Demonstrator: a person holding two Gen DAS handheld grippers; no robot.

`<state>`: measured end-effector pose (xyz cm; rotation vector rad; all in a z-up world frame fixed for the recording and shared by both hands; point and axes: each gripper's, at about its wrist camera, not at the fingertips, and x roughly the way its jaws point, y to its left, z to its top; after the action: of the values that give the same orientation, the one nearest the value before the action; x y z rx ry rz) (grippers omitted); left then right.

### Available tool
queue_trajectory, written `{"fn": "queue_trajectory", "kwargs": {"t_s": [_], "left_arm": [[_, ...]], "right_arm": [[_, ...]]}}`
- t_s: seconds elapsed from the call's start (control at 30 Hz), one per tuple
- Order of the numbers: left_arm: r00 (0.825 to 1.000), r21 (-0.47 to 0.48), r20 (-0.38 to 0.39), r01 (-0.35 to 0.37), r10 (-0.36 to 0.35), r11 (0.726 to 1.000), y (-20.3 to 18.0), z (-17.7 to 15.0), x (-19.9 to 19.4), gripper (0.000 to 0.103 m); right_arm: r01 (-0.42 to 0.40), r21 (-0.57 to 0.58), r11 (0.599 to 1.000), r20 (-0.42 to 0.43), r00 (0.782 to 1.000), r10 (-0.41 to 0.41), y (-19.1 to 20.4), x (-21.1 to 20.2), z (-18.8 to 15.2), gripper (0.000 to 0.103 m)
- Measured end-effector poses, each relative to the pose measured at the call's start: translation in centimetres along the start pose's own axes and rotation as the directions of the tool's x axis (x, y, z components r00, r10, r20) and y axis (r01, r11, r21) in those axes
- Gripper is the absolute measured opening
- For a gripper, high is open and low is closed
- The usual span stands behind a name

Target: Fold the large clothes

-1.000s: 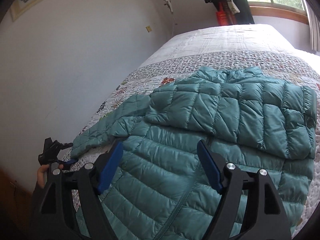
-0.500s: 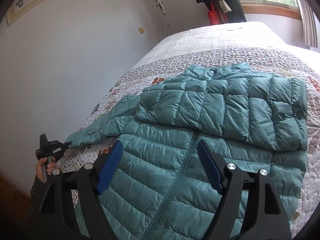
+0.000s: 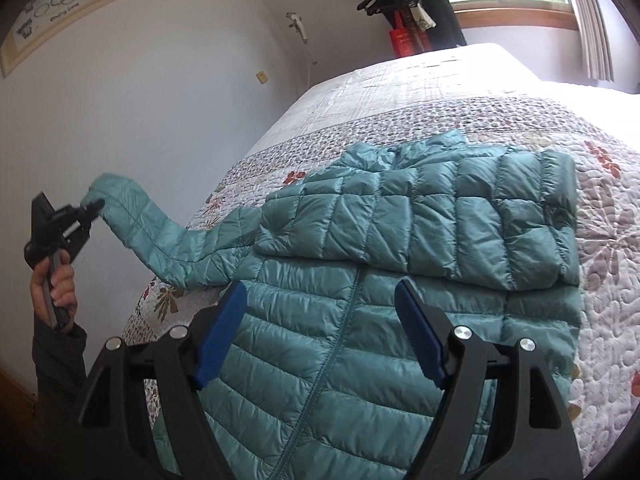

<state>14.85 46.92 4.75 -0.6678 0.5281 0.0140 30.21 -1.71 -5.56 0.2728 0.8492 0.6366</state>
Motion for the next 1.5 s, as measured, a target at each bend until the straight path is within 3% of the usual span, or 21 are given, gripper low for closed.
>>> {"fn": "queue_trajectory", "kwargs": {"t_s": [0.13,0.27,0.43,0.57,0.77,0.9,0.93,0.97,1.03,1.07,1.17,1.23,1.4,1.5], "left_arm": [[0.998,0.117,-0.062,0.040,-0.033,0.992,-5.7,-0.9,3.5,0.003],[0.989,0.185,-0.135,0.086,-0.062,0.979,-8.9,-2.9,6.7,0.003],[0.961,0.231,-0.265,0.142,-0.078,0.963,-11.9,-6.5,12.5,0.003],[0.927,0.256,-0.366,0.181,-0.078,0.950,-13.8,-10.2,16.7,0.003],[0.857,0.296,-0.514,0.215,-0.035,0.931,-14.6,-16.6,22.6,0.005],[0.824,0.277,-0.564,0.237,-0.042,0.931,-13.9,-18.7,23.8,0.023],[0.817,0.261,-0.573,0.254,-0.062,0.931,-13.7,-18.7,23.5,0.034],[0.817,0.250,-0.571,0.269,-0.082,0.930,-13.4,-18.3,23.1,0.049],[0.829,0.236,-0.539,0.315,-0.146,0.919,-13.5,-17.4,21.0,0.069],[0.834,0.238,-0.522,0.341,-0.176,0.910,-13.7,-16.8,19.8,0.072],[0.840,0.235,-0.490,0.383,-0.232,0.893,-13.8,-15.3,16.4,0.077],[0.856,0.234,-0.447,0.390,-0.258,0.891,-13.0,-13.9,13.9,0.082],[0.915,0.192,-0.331,0.306,-0.232,0.932,-8.1,-9.3,10.1,0.084],[0.933,0.133,-0.296,0.255,-0.207,0.958,-4.3,-7.3,9.6,0.084]], "right_arm": [[0.003,0.055,0.998,0.006,1.000,-0.004,-1.6,-0.6,-0.1,0.076],[-0.005,0.122,0.993,0.008,1.000,0.004,-3.4,-1.0,0.0,0.076],[-0.002,0.193,0.981,0.023,1.000,-0.002,-5.3,-1.5,0.3,0.076],[0.003,0.243,0.970,0.021,1.000,-0.009,-7.0,-1.3,0.6,0.076],[-0.004,0.290,0.957,-0.009,1.000,0.007,-8.1,-0.1,1.2,0.076],[-0.043,0.357,0.933,-0.029,0.998,0.057,-8.9,1.2,2.2,0.076],[-0.054,0.372,0.927,-0.031,0.997,0.071,-9.1,1.5,2.5,0.076],[-0.063,0.380,0.923,-0.036,0.996,0.083,-9.1,1.9,2.9,0.076],[-0.080,0.389,0.918,-0.052,0.993,0.109,-9.1,3.0,3.7,0.076],[-0.086,0.399,0.913,-0.059,0.991,0.119,-9.2,3.6,4.0,0.076],[-0.113,0.443,0.889,-0.088,0.982,0.168,-9.3,6.0,5.0,0.076],[-0.117,0.458,0.881,-0.107,0.977,0.185,-9.3,7.5,5.6,0.076],[-0.071,0.441,0.894,-0.168,0.973,0.161,-9.0,11.0,6.7,0.076],[-0.062,0.434,0.899,-0.194,0.968,0.161,-9.0,12.8,6.9,0.075]]}}
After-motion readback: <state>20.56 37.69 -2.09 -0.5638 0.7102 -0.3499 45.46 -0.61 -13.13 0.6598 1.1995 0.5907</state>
